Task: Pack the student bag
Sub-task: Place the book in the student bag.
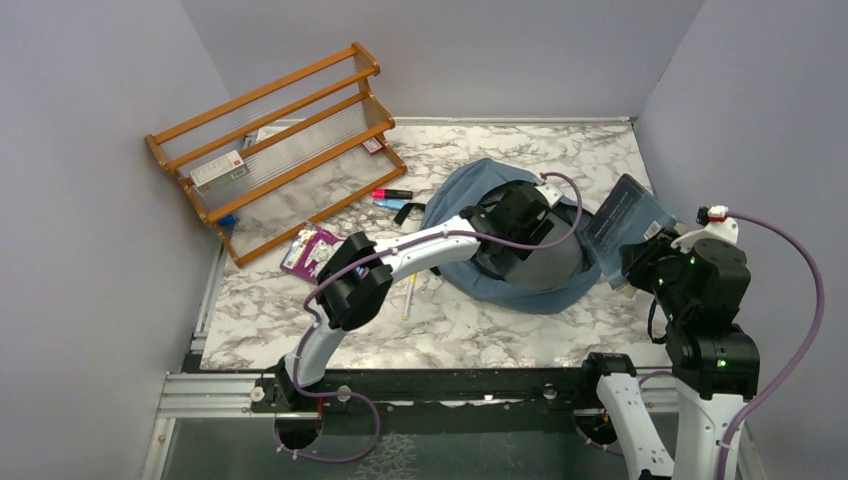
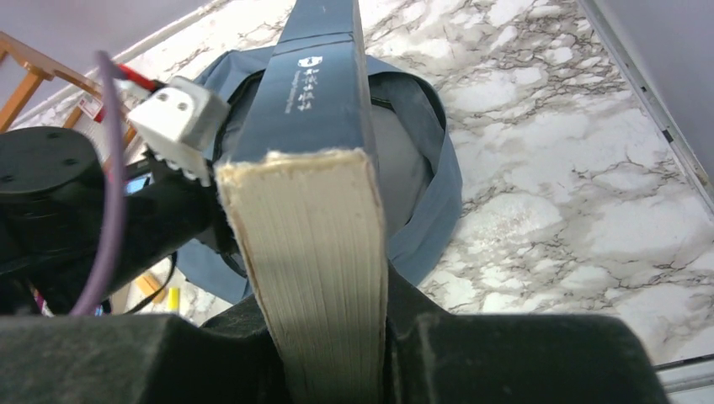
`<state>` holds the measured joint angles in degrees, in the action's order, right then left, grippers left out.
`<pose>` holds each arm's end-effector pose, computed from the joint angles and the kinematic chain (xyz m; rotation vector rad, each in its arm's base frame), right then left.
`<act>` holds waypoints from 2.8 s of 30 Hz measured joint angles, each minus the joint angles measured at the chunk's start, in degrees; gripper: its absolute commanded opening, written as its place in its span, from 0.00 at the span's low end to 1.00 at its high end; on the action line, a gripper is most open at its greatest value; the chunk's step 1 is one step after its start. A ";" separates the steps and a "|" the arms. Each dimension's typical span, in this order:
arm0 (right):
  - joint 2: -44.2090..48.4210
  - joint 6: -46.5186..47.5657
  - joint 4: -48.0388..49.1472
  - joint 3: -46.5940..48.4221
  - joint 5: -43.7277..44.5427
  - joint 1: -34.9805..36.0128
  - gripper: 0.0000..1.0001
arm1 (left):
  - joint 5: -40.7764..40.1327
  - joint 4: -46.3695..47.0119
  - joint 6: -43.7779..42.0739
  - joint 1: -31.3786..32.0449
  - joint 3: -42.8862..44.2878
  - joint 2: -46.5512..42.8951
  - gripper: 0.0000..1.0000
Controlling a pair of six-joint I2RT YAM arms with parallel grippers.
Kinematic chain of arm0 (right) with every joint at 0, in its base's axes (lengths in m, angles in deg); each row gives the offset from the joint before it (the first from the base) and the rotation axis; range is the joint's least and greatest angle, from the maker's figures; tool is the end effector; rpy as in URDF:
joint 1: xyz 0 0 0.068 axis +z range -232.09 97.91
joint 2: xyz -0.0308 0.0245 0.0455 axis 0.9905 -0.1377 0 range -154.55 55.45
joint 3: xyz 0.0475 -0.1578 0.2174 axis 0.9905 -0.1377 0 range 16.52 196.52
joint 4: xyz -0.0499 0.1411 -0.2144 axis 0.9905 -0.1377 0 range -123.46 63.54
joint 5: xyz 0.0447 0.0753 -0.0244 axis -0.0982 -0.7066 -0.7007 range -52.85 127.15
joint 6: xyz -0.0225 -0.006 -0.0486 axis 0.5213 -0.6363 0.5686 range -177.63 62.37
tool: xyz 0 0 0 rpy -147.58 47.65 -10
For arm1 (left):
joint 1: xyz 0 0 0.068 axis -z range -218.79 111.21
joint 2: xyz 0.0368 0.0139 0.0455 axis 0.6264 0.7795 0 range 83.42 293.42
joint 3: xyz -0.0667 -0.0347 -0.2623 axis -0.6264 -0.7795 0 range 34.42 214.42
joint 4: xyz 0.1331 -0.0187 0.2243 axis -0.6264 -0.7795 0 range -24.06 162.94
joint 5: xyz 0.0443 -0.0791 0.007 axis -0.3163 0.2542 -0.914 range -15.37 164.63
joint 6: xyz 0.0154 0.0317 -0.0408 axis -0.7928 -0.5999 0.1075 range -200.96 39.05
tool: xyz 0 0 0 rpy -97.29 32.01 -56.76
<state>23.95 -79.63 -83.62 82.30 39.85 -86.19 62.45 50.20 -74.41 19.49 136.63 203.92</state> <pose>0.0642 -0.0062 0.3964 0.4755 1.9150 0.1577 0.2628 -0.4108 0.2497 0.8986 2.1087 -0.3525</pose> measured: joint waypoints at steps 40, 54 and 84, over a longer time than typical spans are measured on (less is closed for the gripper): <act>0.85 0.39 -2.54 -3.06 -1.07 0.00 0.01 | -17.79 -0.61 -14.43 2.54 16.17 19.23 0.04; 0.20 -6.21 -1.57 -5.60 -4.31 0.00 0.01 | -13.75 -2.89 -11.28 -0.35 15.04 8.09 0.00; -13.07 -26.10 26.05 -24.52 -23.52 0.02 0.01 | -4.17 -3.74 -6.19 -3.54 14.23 4.42 0.00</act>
<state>10.88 -105.73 -57.57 57.77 16.33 -86.16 58.27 46.46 -80.59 15.95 150.86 208.34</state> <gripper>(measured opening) 0.251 0.005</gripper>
